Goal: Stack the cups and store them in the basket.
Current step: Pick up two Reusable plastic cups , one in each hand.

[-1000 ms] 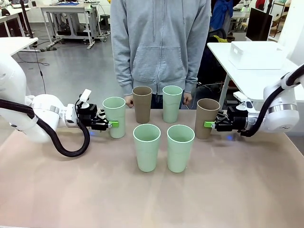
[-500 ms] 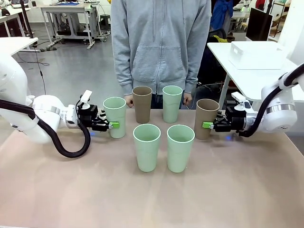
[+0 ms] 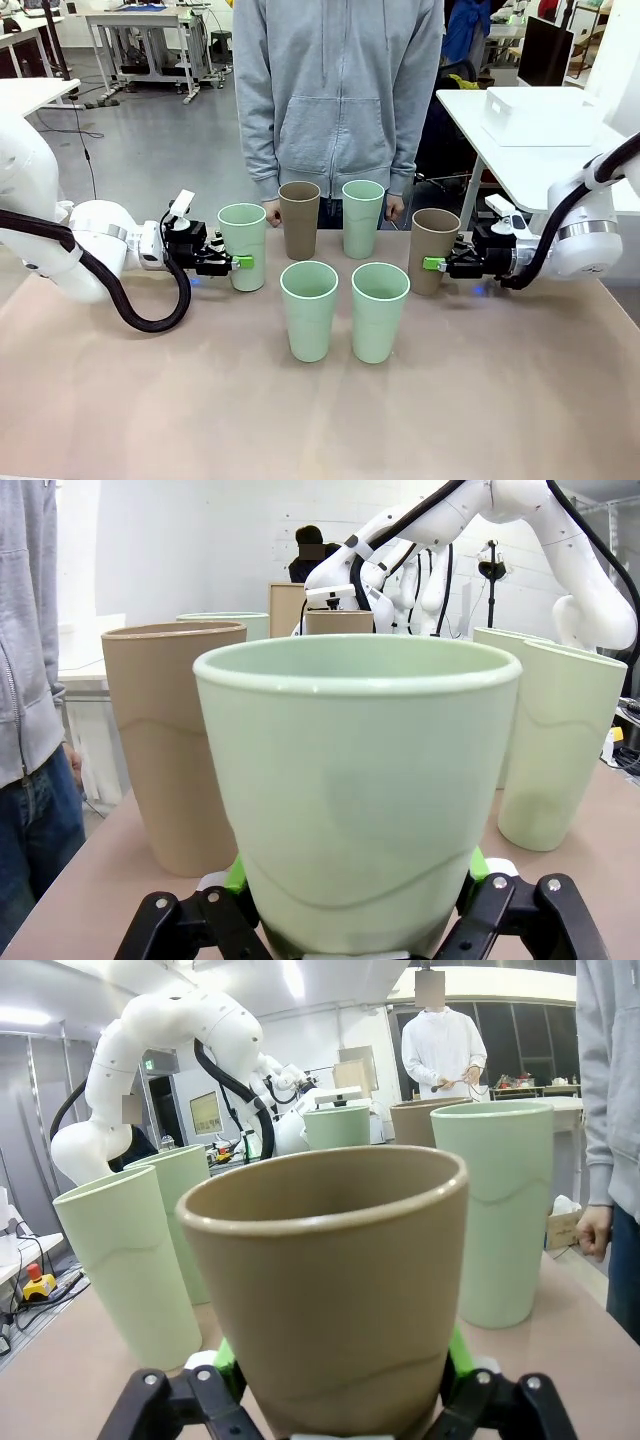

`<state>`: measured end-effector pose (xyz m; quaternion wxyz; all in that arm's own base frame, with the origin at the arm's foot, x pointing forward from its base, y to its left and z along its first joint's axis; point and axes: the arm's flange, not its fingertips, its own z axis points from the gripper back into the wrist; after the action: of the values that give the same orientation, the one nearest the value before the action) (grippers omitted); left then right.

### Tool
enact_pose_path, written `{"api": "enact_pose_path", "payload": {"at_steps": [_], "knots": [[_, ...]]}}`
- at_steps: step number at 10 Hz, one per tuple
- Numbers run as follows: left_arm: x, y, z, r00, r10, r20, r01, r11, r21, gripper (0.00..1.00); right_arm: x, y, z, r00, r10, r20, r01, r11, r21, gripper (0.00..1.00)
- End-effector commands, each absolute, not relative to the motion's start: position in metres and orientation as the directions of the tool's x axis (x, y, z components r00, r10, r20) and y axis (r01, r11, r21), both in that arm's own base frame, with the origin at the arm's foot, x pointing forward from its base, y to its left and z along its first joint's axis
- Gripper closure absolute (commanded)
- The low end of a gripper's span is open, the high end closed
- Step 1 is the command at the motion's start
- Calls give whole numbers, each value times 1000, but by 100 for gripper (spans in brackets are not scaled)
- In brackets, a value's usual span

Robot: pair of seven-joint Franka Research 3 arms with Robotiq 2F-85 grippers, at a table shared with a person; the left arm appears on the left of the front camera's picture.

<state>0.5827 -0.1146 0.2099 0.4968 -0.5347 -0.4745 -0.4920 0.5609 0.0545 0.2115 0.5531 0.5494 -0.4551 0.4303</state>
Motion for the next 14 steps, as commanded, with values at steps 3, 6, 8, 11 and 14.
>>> {"api": "enact_pose_path", "payload": {"at_steps": [3, 6, 8, 11, 14], "knots": [[584, -116, 216, 51, 42, 998, 998, -46, -49, 57, 564, 58, 211, 192, -40, 981, -981, 21, 193, 59], [583, -115, 210, 65, 19, 998, 996, -56, -64, 57, 561, 55, 211, 215, -25, 976, -976, 26, 215, 59], [583, -115, 210, 65, 19, 998, 996, -56, -64, 57, 561, 55, 211, 215, -25, 976, -976, 26, 215, 59], [576, -105, 232, 32, 31, 999, 998, -59, -30, 15, 551, 53, 231, 180, -21, 983, -982, 60, 181, 14], [540, -76, 289, -2, 74, 997, 998, -64, 7, 15, 500, 48, 289, 144, -36, 989, -982, 119, 148, 14]]}}
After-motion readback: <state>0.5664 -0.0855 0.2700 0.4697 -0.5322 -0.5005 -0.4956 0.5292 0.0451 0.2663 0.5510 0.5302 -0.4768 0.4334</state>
